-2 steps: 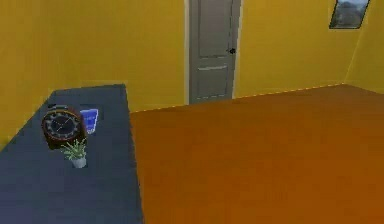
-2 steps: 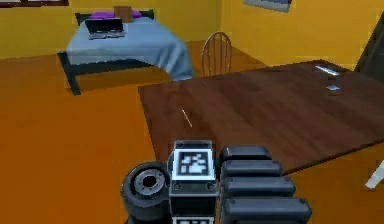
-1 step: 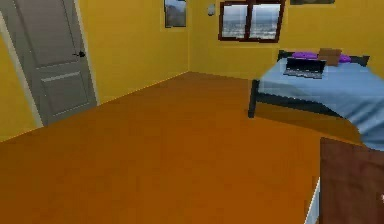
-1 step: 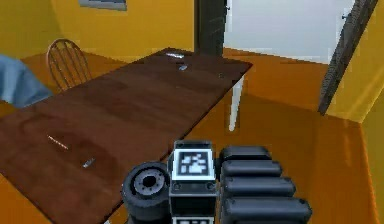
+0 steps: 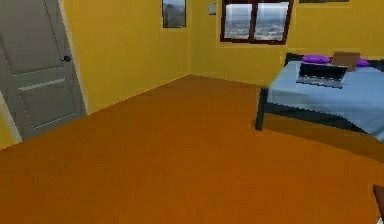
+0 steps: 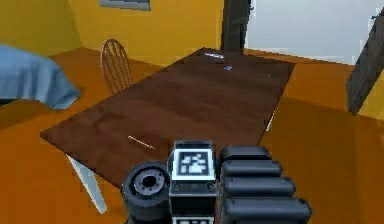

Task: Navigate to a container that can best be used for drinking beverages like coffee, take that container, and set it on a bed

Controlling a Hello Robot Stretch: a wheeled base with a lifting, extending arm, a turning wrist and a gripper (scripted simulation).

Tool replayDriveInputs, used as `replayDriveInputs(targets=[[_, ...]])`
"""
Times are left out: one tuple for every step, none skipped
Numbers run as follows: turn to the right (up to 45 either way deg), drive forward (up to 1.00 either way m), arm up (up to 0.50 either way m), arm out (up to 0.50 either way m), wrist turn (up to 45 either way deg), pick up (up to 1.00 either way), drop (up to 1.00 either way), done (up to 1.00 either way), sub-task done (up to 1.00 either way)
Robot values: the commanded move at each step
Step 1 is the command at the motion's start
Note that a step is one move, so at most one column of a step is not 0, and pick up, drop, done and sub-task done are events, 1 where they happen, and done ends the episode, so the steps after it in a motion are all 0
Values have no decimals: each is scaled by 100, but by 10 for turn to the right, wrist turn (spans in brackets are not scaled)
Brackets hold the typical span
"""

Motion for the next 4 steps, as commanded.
replayDriveInputs(targets=[[90,0,0,0,0,0,0,0,0],[0,100,0,0,0,0,0,0,0],[30,0,0,0,0,0,0,0,0],[0,100,0,0,0,0,0,0,0]])
